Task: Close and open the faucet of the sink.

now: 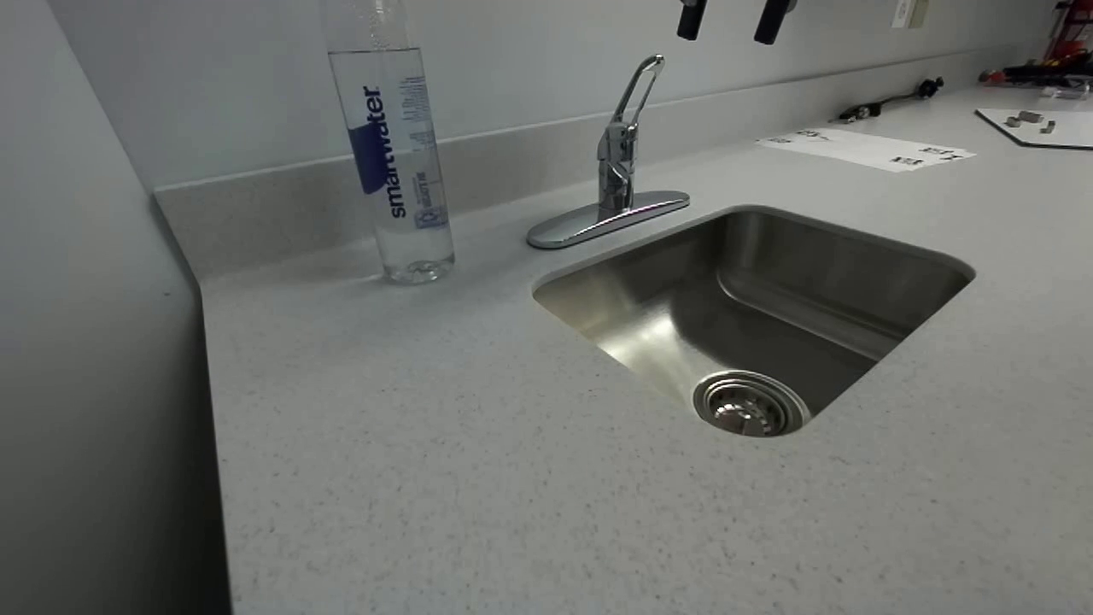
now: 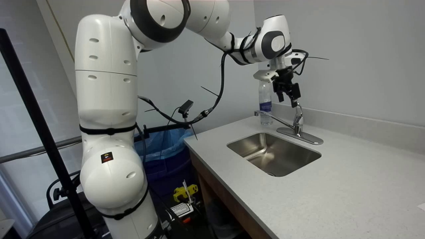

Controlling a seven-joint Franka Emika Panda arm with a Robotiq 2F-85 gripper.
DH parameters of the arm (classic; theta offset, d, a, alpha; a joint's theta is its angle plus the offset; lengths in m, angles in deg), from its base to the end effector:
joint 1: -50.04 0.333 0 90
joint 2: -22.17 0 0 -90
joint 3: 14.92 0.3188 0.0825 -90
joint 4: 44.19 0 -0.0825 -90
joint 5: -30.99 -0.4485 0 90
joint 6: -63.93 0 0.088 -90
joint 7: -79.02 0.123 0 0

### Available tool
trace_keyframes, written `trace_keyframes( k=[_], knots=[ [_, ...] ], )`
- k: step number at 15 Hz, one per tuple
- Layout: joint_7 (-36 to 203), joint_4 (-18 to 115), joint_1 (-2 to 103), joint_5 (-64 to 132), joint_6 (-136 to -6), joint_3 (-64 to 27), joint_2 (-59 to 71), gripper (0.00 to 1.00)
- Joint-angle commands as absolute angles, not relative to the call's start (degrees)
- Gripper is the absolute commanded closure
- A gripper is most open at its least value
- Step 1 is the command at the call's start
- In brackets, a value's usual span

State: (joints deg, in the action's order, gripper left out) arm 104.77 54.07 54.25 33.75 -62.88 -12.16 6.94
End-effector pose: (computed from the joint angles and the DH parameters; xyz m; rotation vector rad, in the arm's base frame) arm 0.7167 0.0831 0.4166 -3.0473 0.4708 -0.3588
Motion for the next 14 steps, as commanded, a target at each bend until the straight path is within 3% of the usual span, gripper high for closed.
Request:
trace_keyframes(
  k=[1,14],
  knots=[
    [108.6,47.3,56.0,35.8,-63.9,-14.2,2.3,0.0],
    [116.6,38.8,59.6,35.7,-69.7,-15.9,-5.0,0.0]
  ],
)
